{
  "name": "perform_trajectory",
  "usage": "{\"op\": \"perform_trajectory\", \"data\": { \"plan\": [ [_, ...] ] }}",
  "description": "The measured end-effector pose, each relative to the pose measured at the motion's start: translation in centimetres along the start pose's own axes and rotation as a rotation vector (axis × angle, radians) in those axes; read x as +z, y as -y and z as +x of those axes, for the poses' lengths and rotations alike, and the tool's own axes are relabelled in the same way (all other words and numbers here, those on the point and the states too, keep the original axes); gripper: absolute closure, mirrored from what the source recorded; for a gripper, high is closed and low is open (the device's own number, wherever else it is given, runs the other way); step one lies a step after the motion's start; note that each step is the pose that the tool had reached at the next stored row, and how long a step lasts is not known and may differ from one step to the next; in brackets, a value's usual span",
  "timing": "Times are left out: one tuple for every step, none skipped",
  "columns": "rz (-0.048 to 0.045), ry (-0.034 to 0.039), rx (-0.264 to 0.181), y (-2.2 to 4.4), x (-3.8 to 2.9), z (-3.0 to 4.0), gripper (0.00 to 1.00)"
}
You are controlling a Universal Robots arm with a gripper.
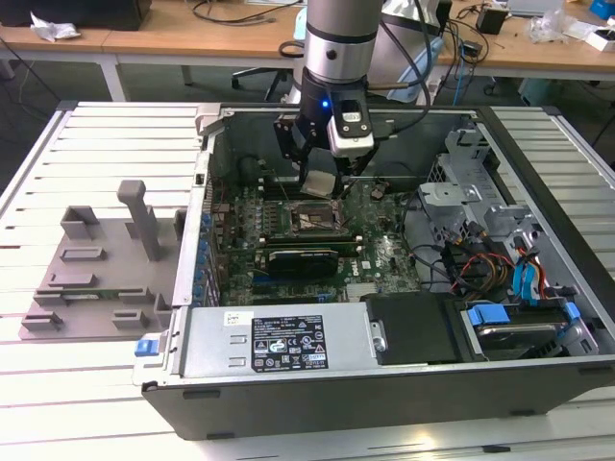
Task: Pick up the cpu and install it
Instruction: 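Place the cpu into insertion slot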
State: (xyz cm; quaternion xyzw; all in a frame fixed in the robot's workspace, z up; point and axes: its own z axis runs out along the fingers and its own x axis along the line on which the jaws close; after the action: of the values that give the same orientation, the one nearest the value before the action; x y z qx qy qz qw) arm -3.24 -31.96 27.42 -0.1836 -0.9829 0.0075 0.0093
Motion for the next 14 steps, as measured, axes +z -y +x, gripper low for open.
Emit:
{"op": "perform_trajectory", "data": {
  "plan": [
    [0.0000, 0.0000, 0.003, 0.00, 0.00, 0.00, 0.45],
    [0.0000, -0.0001, 0.007, 0.00, 0.00, 0.00, 0.45],
    [-0.0002, -0.0002, 0.013, 0.00, 0.00, 0.00, 0.45],
    [-0.0002, -0.0003, 0.018, 0.00, 0.00, 0.00, 0.45],
    [-0.0003, -0.0003, 0.020, 0.00, 0.00, 0.00, 0.45],
    [0.0000, -0.0004, 0.024, 0.00, 0.00, 0.00, 0.45],
    [0.0002, -0.0003, 0.030, 0.00, 0.00, 0.00, 0.45],
    [0.0002, -0.0003, 0.034, 0.00, 0.00, 0.00, 0.45],
    [0.0002, -0.0004, 0.039, 0.00, 0.00, 0.00, 0.45],
    [0.0001, -0.0006, 0.049, 0.00, 0.00, 0.00, 0.45],
    [0.0001, -0.0006, 0.056, 0.00, 0.00, 0.00, 0.45],
    [0.0003, -0.0006, 0.060, 0.00, 0.00, 0.00, 0.45],
    [0.0004, -0.0006, 0.065, 0.00, 0.00, 0.00, 0.45],
    [0.0004, -0.0007, 0.070, 0.00, 0.00, 0.00, 0.45]
  ]
}}
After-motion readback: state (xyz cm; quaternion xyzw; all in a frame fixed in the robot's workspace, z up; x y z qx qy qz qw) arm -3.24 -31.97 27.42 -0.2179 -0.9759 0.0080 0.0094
